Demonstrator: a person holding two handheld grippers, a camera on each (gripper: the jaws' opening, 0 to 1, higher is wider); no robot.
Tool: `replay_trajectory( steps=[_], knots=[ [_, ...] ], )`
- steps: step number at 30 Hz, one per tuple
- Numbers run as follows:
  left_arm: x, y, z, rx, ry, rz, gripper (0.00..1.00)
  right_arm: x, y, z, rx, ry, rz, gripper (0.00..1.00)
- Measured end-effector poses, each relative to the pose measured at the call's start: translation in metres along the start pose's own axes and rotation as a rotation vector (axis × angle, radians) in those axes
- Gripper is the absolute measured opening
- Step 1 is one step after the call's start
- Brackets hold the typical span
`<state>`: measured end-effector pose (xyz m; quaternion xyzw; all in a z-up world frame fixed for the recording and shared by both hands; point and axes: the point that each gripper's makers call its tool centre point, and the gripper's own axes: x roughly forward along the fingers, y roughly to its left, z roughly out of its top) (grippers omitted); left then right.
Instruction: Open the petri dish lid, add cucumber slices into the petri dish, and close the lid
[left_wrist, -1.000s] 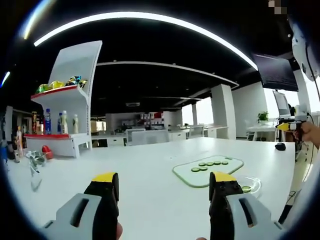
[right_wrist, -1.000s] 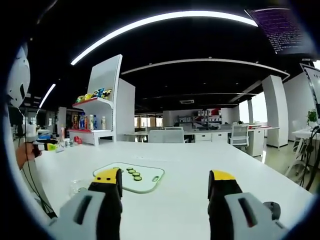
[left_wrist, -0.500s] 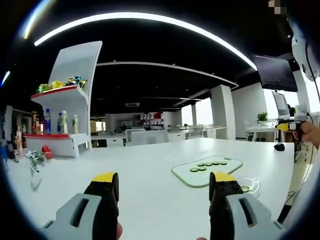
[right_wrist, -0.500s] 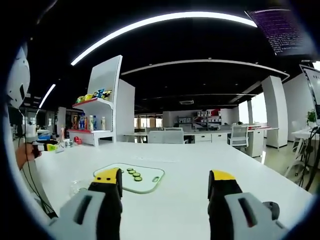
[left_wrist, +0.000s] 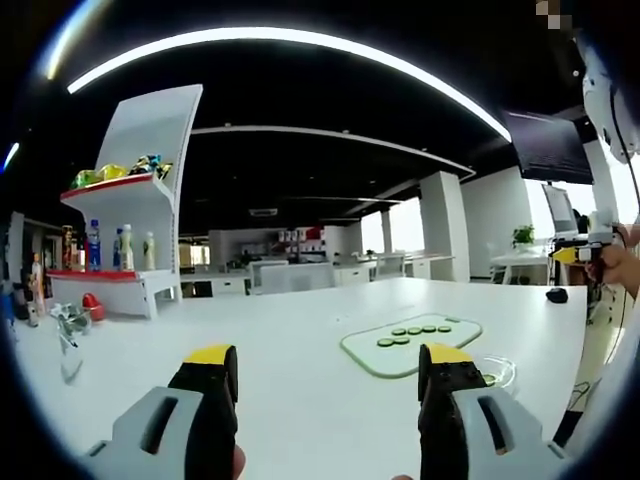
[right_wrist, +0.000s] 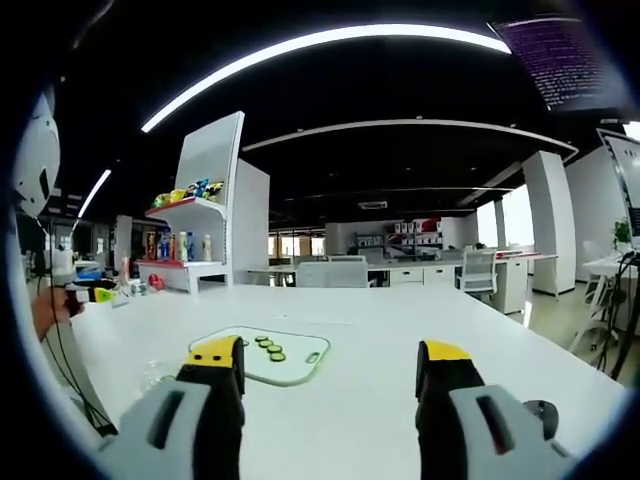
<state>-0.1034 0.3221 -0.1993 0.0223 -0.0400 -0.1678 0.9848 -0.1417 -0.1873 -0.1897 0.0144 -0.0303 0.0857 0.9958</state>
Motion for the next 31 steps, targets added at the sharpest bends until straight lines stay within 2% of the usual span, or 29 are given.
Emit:
replay_trajectory(
  steps=[8, 19, 31],
  knots=[
    [-0.002, -0.003, 0.002, 0.005, -0.003, -0.004, 0.74, -0.003, 0.0, -0.004, 0.009, 0.005, -0.004, 0.69],
    [-0.013, -0.009, 0.006, 0.005, -0.014, -0.001, 0.73, -0.013, 0.002, 0.001, 0.001, -0.005, 0.007, 0.68],
    [-0.016, -0.012, 0.018, 0.019, -0.038, -0.017, 0.73, -0.023, 0.006, 0.009, -0.004, -0.031, 0.007, 0.68]
  ],
)
